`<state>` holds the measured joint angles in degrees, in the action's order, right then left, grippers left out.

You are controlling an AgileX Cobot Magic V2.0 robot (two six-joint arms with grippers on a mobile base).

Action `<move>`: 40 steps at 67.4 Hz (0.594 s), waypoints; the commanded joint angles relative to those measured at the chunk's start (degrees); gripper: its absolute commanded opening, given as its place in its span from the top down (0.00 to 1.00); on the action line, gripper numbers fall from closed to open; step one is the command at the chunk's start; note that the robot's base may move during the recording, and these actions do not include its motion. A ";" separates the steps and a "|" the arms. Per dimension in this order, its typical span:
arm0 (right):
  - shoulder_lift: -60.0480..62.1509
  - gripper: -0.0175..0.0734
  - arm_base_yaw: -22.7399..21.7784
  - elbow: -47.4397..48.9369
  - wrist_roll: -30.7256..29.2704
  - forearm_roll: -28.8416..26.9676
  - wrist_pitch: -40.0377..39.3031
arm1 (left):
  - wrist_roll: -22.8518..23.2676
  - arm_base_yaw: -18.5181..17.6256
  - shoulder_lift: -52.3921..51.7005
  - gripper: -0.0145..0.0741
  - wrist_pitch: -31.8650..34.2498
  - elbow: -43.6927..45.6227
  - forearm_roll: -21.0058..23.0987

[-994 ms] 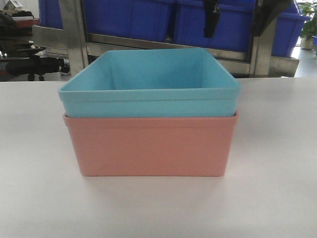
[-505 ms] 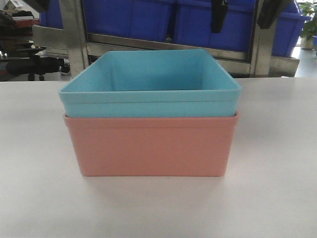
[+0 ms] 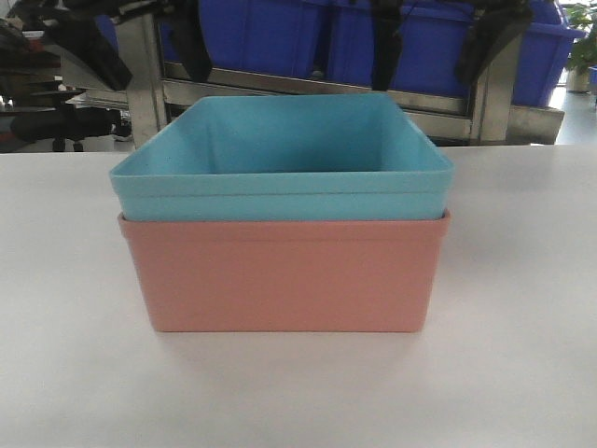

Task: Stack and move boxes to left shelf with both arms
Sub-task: 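Lower both grippers onto the rims of the stacked bins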

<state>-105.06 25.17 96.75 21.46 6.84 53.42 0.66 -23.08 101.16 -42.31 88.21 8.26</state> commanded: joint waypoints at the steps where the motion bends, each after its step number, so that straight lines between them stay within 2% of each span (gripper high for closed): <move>1: 1.07 0.20 -0.13 1.93 -0.79 0.62 -3.28 | 1.86 -0.22 0.01 0.30 1.46 3.68 -1.17; 16: -3.96 0.20 -0.13 1.93 -0.79 0.62 -4.53 | 2.95 -0.22 5.16 0.31 1.49 3.87 -3.16; 40: -9.61 0.20 -0.13 1.93 -0.79 0.67 -6.01 | 4.38 -0.22 10.16 0.32 2.15 3.87 -3.29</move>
<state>-117.06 25.17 96.75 21.34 6.84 49.64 4.33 -23.08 113.75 -42.60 90.02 4.81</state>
